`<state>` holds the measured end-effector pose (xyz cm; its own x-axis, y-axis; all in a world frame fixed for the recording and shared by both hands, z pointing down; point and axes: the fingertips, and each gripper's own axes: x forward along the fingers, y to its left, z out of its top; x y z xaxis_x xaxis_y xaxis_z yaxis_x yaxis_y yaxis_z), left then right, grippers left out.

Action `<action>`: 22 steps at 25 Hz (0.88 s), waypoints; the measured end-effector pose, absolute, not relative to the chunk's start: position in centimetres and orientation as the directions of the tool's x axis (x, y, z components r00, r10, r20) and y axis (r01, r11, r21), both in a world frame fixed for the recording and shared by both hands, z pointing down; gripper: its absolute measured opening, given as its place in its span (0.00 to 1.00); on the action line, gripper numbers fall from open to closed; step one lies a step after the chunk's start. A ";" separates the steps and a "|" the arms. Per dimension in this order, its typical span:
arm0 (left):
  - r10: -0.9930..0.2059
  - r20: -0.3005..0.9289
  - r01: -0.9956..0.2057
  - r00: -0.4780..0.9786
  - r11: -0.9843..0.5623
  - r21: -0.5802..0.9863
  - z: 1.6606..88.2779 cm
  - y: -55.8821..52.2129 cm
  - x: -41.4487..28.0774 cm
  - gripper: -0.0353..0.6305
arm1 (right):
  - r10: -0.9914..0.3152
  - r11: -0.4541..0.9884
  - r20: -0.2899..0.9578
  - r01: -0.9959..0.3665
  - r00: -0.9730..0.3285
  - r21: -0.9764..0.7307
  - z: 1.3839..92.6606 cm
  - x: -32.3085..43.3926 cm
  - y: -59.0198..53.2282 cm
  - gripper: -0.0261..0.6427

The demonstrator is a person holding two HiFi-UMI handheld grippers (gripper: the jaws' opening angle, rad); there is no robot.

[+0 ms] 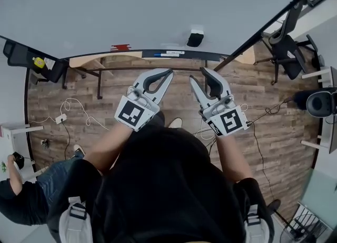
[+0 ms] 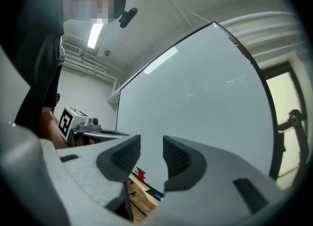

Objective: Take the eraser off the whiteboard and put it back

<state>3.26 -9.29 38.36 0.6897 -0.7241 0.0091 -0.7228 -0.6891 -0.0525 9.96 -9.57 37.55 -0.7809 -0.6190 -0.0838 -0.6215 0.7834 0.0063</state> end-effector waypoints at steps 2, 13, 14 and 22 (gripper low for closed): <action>-0.721 0.012 -0.719 0.693 -0.693 -0.054 38.4 -8.4 3.6 0.04 | -0.608 0.792 -0.094 -0.611 -0.788 0.003 37.2 10.1 -8.8 0.24; -0.719 -0.010 -0.719 0.695 -0.695 -0.028 37.3 -6.5 3.8 0.04 | -0.619 0.783 -0.101 -0.622 -0.779 -0.002 36.5 10.4 -6.5 0.06; -0.720 -0.011 -0.720 0.694 -0.694 -0.029 37.2 -6.5 3.8 0.04 | -0.620 0.782 -0.101 -0.623 -0.778 -0.008 36.5 10.5 -6.5 0.05; -0.732 -0.009 -0.732 0.682 -0.681 -0.030 37.3 -6.9 3.7 0.04 | -0.637 0.769 -0.085 -0.639 -0.766 -0.005 36.8 11.1 -6.9 0.04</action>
<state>3.66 -6.95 37.33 0.6816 -0.7317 -0.0086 -0.7315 -0.6811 -0.0297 11.12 -6.91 36.79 -0.7661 -0.6371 -0.0848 -0.6391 0.7691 -0.0045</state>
